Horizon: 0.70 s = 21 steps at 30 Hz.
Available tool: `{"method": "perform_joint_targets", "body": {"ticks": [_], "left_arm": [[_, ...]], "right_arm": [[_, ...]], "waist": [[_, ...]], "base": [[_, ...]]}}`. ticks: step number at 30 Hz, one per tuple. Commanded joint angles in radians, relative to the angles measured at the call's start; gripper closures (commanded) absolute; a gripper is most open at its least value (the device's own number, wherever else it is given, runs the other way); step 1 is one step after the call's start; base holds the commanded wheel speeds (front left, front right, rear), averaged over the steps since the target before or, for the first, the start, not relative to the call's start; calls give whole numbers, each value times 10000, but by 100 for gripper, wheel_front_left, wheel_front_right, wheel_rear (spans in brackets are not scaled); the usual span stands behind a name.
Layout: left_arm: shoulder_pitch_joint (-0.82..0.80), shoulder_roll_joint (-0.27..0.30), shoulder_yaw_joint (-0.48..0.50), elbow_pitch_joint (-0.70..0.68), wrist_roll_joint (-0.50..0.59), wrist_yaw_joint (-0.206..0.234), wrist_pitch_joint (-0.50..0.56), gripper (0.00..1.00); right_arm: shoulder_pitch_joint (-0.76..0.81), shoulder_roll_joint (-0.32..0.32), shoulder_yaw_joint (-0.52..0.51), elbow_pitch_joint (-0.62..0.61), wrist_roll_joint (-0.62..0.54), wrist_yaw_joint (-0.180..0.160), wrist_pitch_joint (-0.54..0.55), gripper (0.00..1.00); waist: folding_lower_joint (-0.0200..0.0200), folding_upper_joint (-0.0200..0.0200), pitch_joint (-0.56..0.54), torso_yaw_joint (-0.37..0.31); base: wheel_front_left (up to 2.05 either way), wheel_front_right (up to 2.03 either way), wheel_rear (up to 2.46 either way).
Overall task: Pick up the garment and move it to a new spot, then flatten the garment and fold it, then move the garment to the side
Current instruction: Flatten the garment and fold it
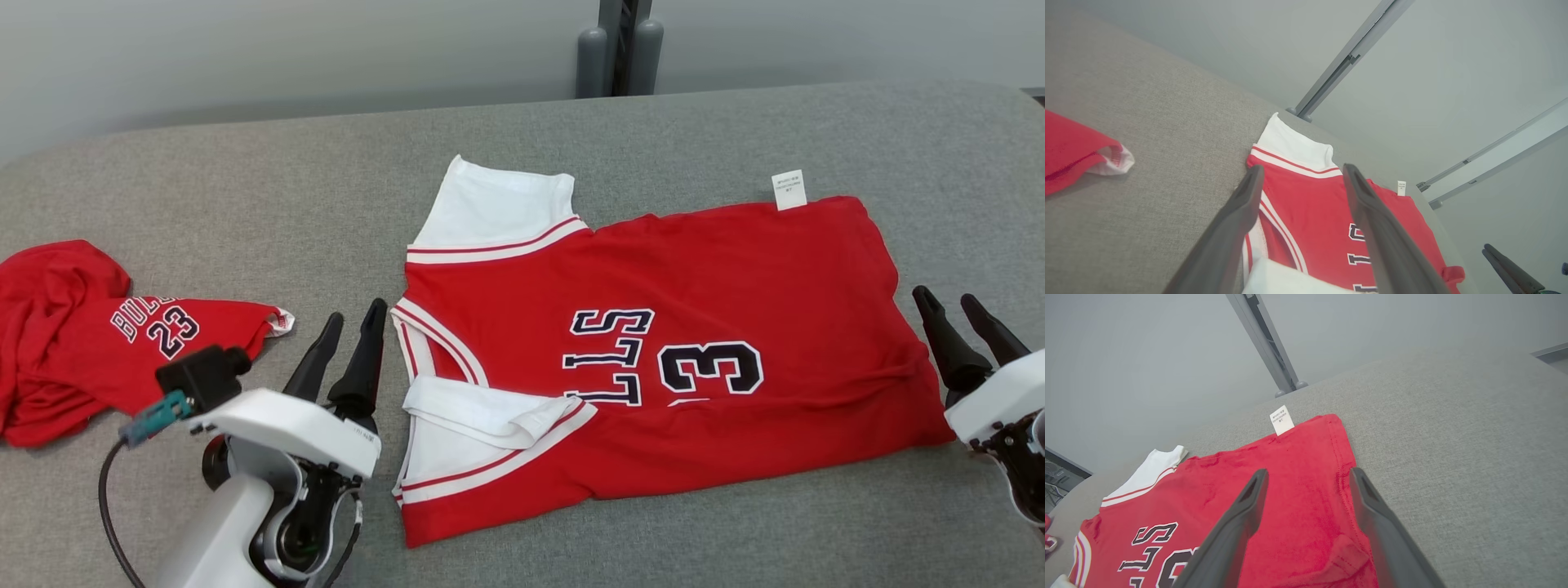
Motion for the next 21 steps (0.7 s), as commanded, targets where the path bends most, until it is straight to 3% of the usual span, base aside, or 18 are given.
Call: {"method": "perform_joint_targets", "body": {"ticks": [1, 4, 6, 14, 21], "left_arm": [[79, 62, 38, 30, 127, -14, -151, 0], [407, -115, 185, 14, 529, 130, -684, 0], [669, -204, 274, -34, 926, 256, -836, 0], [1767, -762, 434, -19, 2658, 690, -938, 0], [1971, -840, -330, 833, 3537, 908, -773, 0]], "right_arm": [[124, -43, -76, -43, -100, -4, -118, 0], [500, 146, -590, -172, -782, -4, -342, 0], [725, 349, -1510, -482, -1522, -4, -349, 0], [2675, 2014, -4647, -1921, -4515, -4, -331, 0], [3428, 2920, -5514, -2360, -5566, -4, -330, 0]], "waist": [[0, 0, -45, -6], [0, 0, -159, -18], [0, 0, -210, -36], [0, 0, -335, -20], [0, 0, -469, -9]], "base": [[0, 0, 0], [0, 0, 0], [0, 0, 0], [0, 0, 0], [0, 0, 0]]}}
